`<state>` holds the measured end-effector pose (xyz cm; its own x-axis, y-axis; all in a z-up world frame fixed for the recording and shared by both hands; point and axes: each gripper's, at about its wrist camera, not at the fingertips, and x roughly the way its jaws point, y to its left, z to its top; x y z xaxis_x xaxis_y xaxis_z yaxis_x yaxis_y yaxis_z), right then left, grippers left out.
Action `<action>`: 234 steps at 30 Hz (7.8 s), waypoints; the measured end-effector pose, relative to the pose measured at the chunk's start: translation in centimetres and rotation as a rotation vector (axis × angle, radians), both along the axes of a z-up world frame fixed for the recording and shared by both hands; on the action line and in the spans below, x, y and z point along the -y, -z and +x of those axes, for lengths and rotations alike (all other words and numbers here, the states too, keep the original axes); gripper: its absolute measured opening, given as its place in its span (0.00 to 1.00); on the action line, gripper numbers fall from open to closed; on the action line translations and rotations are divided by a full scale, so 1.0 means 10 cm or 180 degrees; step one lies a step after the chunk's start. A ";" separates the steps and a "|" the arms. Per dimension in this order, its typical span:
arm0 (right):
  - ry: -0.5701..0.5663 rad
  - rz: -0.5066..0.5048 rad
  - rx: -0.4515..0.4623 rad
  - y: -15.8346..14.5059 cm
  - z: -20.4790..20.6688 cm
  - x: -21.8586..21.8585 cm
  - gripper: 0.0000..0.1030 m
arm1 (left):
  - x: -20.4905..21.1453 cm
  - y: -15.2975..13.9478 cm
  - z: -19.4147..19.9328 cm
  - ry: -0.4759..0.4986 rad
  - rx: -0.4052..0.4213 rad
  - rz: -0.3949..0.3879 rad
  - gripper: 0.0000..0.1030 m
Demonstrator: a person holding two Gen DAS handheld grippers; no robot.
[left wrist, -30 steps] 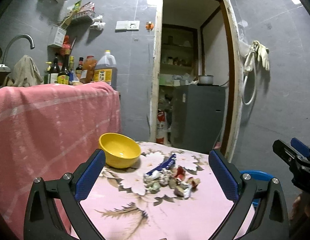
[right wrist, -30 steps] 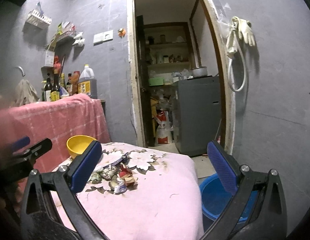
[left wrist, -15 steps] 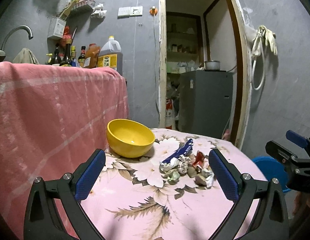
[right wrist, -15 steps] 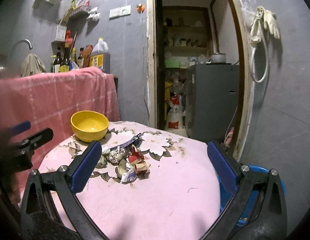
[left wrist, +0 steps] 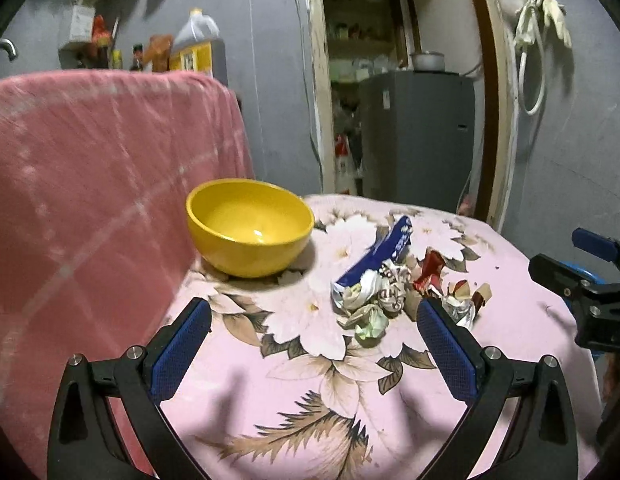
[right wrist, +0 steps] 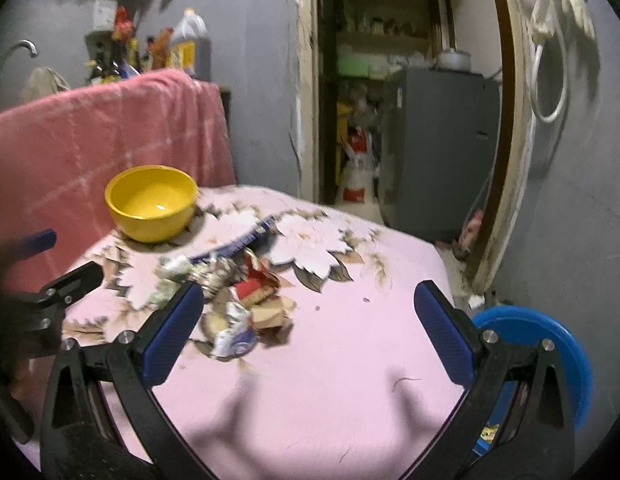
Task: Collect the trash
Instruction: 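Grasp crumpled white paper with the left tool while the right tool grasps a tan wrapper, then carry both items over the blue basin and open both tools to drop them, then move both open tools back over the trash pile on the table, then grasp a silver foil wrapper with the right tool while the left tool grasps tan crumpled paper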
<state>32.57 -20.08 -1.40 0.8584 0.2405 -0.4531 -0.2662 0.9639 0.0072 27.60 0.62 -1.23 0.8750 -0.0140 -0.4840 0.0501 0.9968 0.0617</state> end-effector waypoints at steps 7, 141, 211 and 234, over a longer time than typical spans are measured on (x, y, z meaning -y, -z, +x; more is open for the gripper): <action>-0.0088 0.0008 -0.0387 0.13 0.34 -0.05 0.89 | 0.01 0.13 0.31 0.0158 -0.0435 -0.0229 0.79; 0.0939 0.0659 0.0459 -0.62 -0.82 1.86 0.94 | 1.42 -0.83 0.02 0.0916 0.0033 -0.1135 0.89; -0.0644 0.0400 -0.1240 0.46 0.40 -0.18 0.20 | -0.02 0.20 0.39 0.0389 -0.0980 -0.0612 0.78; -0.0234 0.0528 -0.1180 0.48 0.30 0.47 0.20 | 0.89 0.45 0.72 0.0960 -0.1435 0.0148 0.30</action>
